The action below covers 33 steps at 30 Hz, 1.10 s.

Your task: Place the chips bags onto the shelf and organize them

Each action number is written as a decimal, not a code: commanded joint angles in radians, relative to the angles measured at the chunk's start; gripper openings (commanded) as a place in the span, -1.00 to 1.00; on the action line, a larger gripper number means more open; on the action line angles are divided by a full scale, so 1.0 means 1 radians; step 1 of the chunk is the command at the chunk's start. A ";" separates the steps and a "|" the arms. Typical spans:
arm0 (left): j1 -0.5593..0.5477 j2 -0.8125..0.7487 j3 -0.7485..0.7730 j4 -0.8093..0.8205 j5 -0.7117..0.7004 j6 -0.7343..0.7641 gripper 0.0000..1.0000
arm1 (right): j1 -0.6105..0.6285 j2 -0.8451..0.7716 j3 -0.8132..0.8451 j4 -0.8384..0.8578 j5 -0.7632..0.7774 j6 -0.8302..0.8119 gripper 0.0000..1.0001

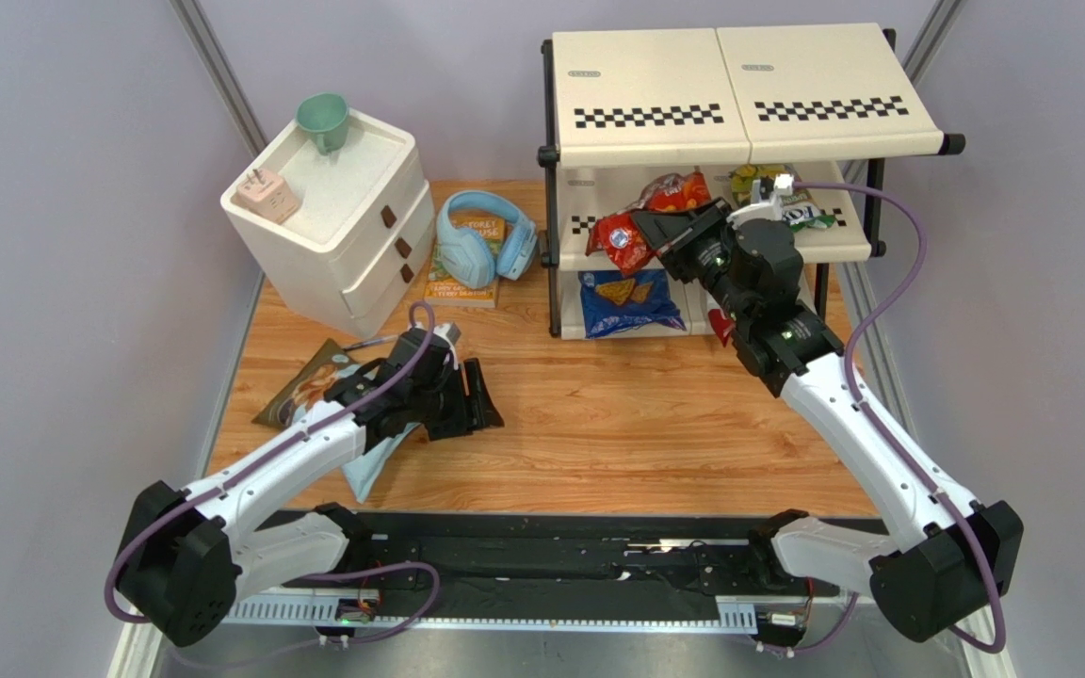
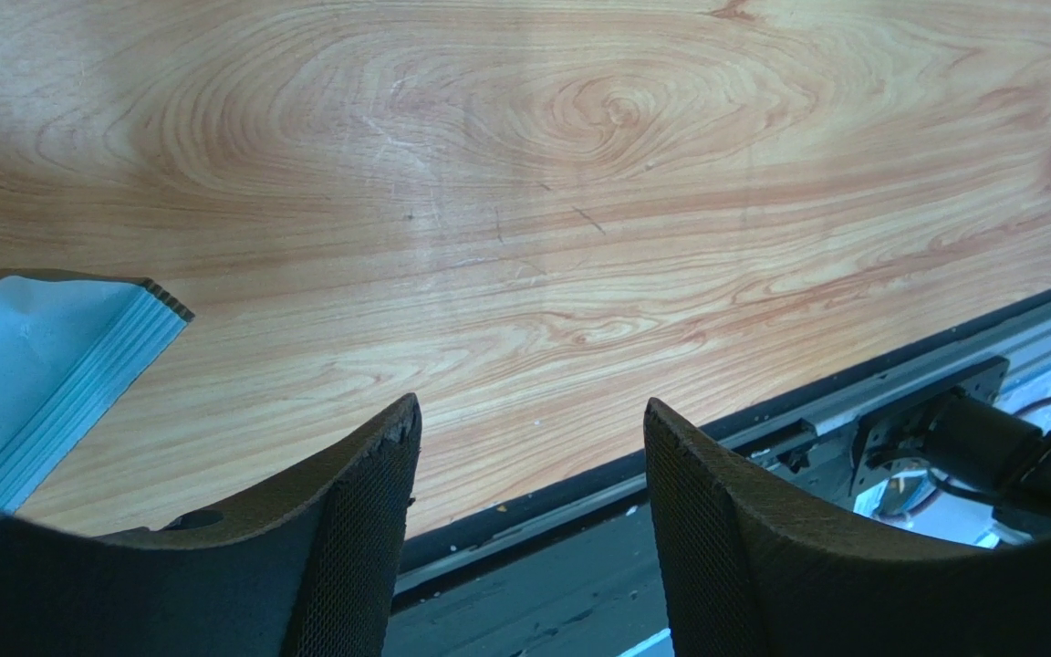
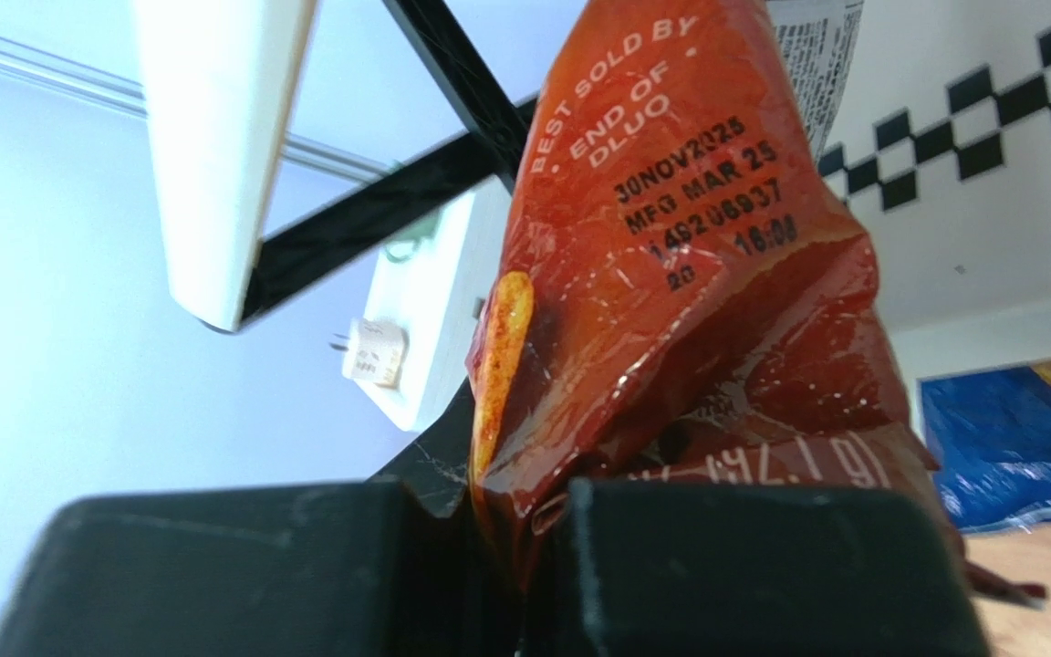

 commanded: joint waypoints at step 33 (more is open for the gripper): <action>0.060 0.137 0.018 0.045 0.077 0.049 0.32 | 0.041 0.272 -0.020 0.006 0.372 0.430 -1.00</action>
